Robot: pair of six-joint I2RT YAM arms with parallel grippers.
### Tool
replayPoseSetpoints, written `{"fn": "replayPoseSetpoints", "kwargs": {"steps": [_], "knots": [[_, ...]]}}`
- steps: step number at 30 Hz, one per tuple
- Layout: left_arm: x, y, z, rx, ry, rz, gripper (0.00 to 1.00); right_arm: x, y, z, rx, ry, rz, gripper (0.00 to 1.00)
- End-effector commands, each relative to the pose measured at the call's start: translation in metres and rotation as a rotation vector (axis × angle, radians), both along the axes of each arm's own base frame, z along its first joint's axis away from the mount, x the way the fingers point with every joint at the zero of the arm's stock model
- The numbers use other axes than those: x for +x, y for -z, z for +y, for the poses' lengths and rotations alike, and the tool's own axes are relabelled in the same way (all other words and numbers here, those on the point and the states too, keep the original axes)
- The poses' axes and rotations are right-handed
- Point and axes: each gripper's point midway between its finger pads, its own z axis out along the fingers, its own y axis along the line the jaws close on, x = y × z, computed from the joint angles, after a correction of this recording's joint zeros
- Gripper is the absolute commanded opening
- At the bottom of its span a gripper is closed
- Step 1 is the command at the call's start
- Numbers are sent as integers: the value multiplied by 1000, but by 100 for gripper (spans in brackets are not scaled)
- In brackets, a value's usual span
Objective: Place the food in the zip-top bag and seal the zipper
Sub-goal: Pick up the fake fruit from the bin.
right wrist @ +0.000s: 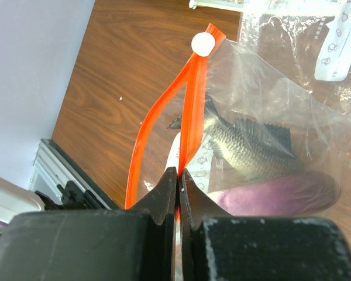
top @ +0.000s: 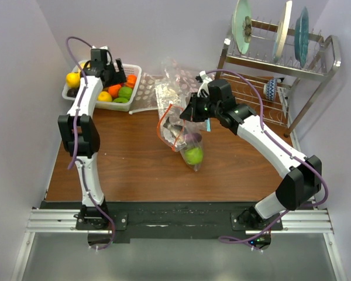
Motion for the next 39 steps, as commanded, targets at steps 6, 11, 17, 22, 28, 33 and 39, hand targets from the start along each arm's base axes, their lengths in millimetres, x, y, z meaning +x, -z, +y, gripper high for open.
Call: {"fn": "replayPoseSetpoints", "kwargs": {"steps": [6, 11, 17, 22, 28, 33, 39], "knots": [[26, 27, 1, 0, -16, -16, 86, -4, -11, -3, 4, -17, -24, 0], [33, 44, -5, -35, -3, -18, 85, -6, -9, -5, -5, -15, -21, 0], [39, 67, -7, -56, -11, 5, 82, -7, -9, -8, -13, -10, -27, 0], [40, 95, -7, -60, -18, 48, 77, -8, -7, -9, -21, -10, -26, 0], [41, 122, -9, -77, -27, 75, 63, -9, -6, -9, -19, -14, -23, 0], [42, 97, -7, -57, -16, 10, 51, -9, -4, -10, -24, -10, -21, 0], [40, 30, 13, -34, -31, -98, 46, -10, -2, -10, -25, -11, -16, 0]]}}
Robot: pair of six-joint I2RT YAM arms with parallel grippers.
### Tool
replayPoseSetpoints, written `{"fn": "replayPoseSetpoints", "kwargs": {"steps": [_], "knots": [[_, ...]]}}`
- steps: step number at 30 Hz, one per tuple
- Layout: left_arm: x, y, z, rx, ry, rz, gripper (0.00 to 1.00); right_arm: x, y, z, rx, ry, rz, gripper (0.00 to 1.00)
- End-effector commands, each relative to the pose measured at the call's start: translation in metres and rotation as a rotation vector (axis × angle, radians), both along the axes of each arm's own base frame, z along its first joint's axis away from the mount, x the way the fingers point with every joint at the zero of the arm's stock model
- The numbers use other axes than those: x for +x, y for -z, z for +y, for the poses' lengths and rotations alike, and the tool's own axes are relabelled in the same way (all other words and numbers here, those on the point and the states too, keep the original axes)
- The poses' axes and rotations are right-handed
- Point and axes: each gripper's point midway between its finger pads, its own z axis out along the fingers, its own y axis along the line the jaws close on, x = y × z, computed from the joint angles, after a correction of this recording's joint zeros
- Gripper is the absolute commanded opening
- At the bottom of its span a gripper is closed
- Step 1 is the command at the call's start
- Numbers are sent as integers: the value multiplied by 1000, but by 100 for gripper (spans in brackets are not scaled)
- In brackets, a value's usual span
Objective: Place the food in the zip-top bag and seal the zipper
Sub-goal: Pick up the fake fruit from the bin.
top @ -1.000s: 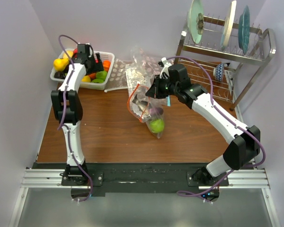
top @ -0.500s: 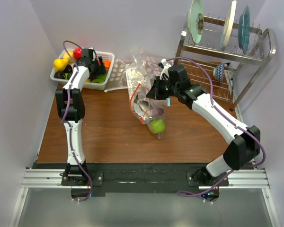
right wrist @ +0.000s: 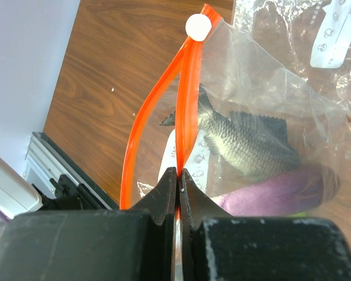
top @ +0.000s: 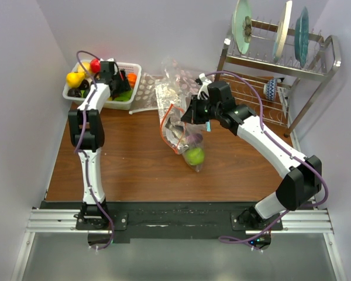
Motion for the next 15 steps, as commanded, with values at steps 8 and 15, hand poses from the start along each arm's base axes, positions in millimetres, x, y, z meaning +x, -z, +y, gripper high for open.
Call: {"fn": "replayPoseSetpoints", "kwargs": {"steps": [8, 15], "knots": [[-17, -156, 19, 33, 8, -254, 45, -5, -15, -5, 16, -3, -41, 0], [-50, -188, -10, -90, 128, -266, 45, -2, -19, -4, 16, -3, -49, 0]]}}
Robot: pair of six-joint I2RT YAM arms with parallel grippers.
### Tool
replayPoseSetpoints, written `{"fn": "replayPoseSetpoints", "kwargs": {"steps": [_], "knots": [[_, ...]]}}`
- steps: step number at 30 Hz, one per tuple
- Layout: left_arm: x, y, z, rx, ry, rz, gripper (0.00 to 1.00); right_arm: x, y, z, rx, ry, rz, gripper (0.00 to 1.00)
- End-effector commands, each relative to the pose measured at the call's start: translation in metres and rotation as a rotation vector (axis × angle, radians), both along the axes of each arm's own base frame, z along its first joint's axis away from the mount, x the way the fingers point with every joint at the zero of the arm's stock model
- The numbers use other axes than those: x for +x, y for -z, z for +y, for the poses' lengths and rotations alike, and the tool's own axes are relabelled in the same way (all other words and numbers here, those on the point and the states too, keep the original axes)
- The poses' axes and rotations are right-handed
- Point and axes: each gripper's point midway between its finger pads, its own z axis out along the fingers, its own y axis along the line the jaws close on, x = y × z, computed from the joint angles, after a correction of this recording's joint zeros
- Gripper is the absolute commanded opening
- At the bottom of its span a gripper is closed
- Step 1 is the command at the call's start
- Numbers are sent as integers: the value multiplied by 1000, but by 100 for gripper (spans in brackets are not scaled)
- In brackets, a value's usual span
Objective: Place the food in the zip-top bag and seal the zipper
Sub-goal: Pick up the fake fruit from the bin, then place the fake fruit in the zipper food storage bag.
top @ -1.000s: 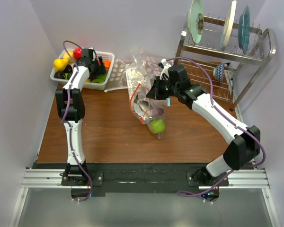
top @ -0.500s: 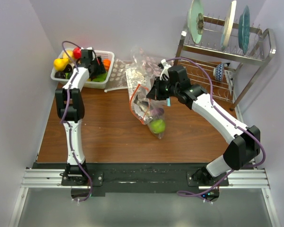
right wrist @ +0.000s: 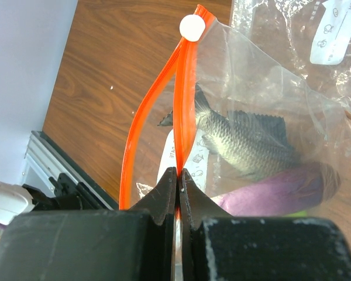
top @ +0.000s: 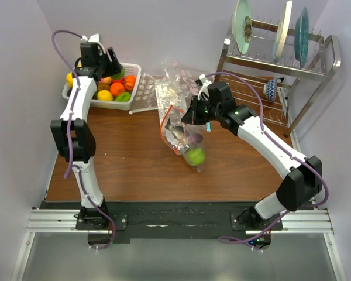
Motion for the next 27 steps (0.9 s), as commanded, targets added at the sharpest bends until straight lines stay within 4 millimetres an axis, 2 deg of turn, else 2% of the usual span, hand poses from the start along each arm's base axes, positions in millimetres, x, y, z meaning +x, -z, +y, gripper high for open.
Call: {"fn": "replayPoseSetpoints", "kwargs": {"steps": [1, 2, 3, 4, 5, 6, 8, 9, 11, 12, 14, 15, 16, 18, 19, 21, 22, 23, 25, 26, 27], "knots": [[-29, -42, -25, -92, 129, -57, 45, 1, -22, -2, 20, -3, -55, 0], [-40, -57, -35, -125, 167, -80, 46, 2, -22, -1, 20, -3, -55, 0], [-46, -52, -37, -140, 175, -65, 46, 2, -23, 0, 21, -6, -54, 0], [-51, -57, -40, -160, 181, -72, 46, 3, -23, 0, 22, -8, -56, 0], [-62, -72, -47, -181, 217, -97, 46, 4, -25, 1, 25, -7, -58, 0], [-69, -65, -52, -203, 233, -79, 46, 5, -26, 2, 25, -7, -59, 0], [-88, -88, -67, -260, 304, -126, 46, 8, -28, 4, 28, -9, -65, 0], [-95, -79, -71, -285, 316, -103, 46, 9, -29, 4, 31, -10, -65, 0], [-114, -97, -86, -333, 370, -139, 46, 11, -30, 8, 37, -17, -60, 0], [-122, -91, -93, -350, 388, -124, 46, 13, -29, 9, 39, -17, -56, 0], [-141, -106, -114, -368, 452, -157, 46, 16, -30, 11, 44, -18, -55, 0], [-148, -101, -120, -373, 464, -144, 46, 16, -30, 12, 45, -17, -54, 0], [-159, -107, -133, -370, 499, -154, 47, 18, -31, 13, 47, -14, -55, 0], [-172, -103, -147, -376, 529, -139, 47, 18, -32, 14, 49, -19, -57, 0], [-183, -109, -160, -379, 569, -147, 47, 19, -33, 14, 50, -17, -57, 0], [-194, -104, -170, -387, 590, -134, 47, 19, -32, 15, 51, -18, -54, 0], [-207, -111, -180, -394, 624, -146, 47, 19, -33, 14, 50, -16, -55, 0], [-212, -103, -184, -400, 634, -131, 47, 18, -34, 14, 51, -16, -58, 0], [-227, -108, -192, -415, 658, -139, 47, 19, -35, 12, 49, -10, -61, 0], [-232, -100, -194, -420, 661, -121, 47, 18, -38, 11, 50, -8, -67, 0], [-237, -100, -198, -432, 670, -120, 47, 18, -38, 11, 50, -6, -66, 0]]}}
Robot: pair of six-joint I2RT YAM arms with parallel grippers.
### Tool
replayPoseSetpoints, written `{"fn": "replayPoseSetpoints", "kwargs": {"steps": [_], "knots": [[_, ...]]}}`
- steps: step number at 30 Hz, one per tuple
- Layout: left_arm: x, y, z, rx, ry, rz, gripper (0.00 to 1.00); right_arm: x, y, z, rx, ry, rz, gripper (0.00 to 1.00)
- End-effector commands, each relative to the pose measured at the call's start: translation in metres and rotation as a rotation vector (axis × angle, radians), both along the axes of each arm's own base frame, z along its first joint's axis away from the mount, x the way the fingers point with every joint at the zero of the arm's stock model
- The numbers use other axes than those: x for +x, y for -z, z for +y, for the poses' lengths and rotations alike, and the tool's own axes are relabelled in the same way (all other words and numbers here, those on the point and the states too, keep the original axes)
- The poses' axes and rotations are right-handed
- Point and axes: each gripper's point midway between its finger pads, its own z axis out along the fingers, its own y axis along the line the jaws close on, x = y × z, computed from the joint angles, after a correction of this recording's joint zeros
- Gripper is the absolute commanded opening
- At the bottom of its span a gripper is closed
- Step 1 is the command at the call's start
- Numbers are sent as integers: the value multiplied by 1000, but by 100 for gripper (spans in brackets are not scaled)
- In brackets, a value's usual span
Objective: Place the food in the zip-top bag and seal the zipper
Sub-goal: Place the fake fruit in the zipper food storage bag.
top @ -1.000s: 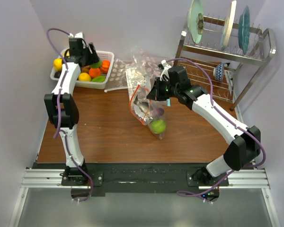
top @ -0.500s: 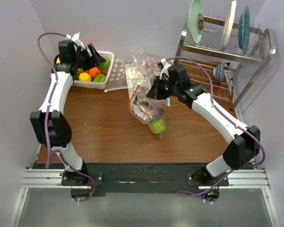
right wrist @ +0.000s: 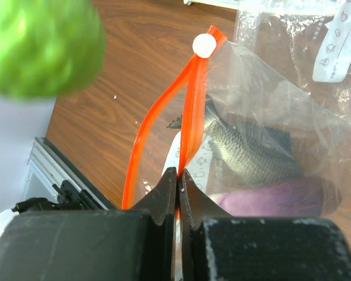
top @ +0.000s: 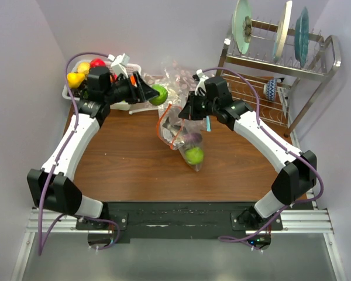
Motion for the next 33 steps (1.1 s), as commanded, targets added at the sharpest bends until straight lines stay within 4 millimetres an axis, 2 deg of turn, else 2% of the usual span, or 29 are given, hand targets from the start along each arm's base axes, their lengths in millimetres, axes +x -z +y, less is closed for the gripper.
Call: {"fn": "replayPoseSetpoints", "kwargs": {"steps": [1, 2, 4, 6, 11, 21, 25, 29, 31, 32, 33], "knots": [[-28, -13, -13, -64, 49, -30, 47, 2, -32, 0, 44, -2, -62, 0], [-33, -4, -15, -66, 54, -10, 47, 1, -35, -1, 47, -2, -69, 0], [-44, -2, -27, -79, 85, -11, 47, 0, -37, -2, 47, 0, -73, 0], [-52, 9, -36, -72, 109, 12, 47, -1, -39, -3, 44, 2, -79, 0], [-58, 36, -44, -58, 104, 49, 47, -3, -35, -7, 33, 10, -76, 0], [-40, 74, -52, 41, 9, 69, 46, -8, -31, -14, 27, 30, -74, 0], [-38, 82, -58, 71, -11, 65, 46, -9, -31, -18, 13, 38, -78, 0], [-34, 80, -62, 80, -55, 20, 46, -11, -31, -23, -3, 49, -85, 0], [-35, 83, -67, 83, -62, 12, 50, -11, -31, -25, -7, 56, -90, 0], [-32, 76, -71, 64, -64, -20, 53, -12, -30, -26, -7, 57, -88, 0], [-34, 76, -76, 60, -59, -24, 59, -13, -29, -26, -8, 58, -88, 0]]}}
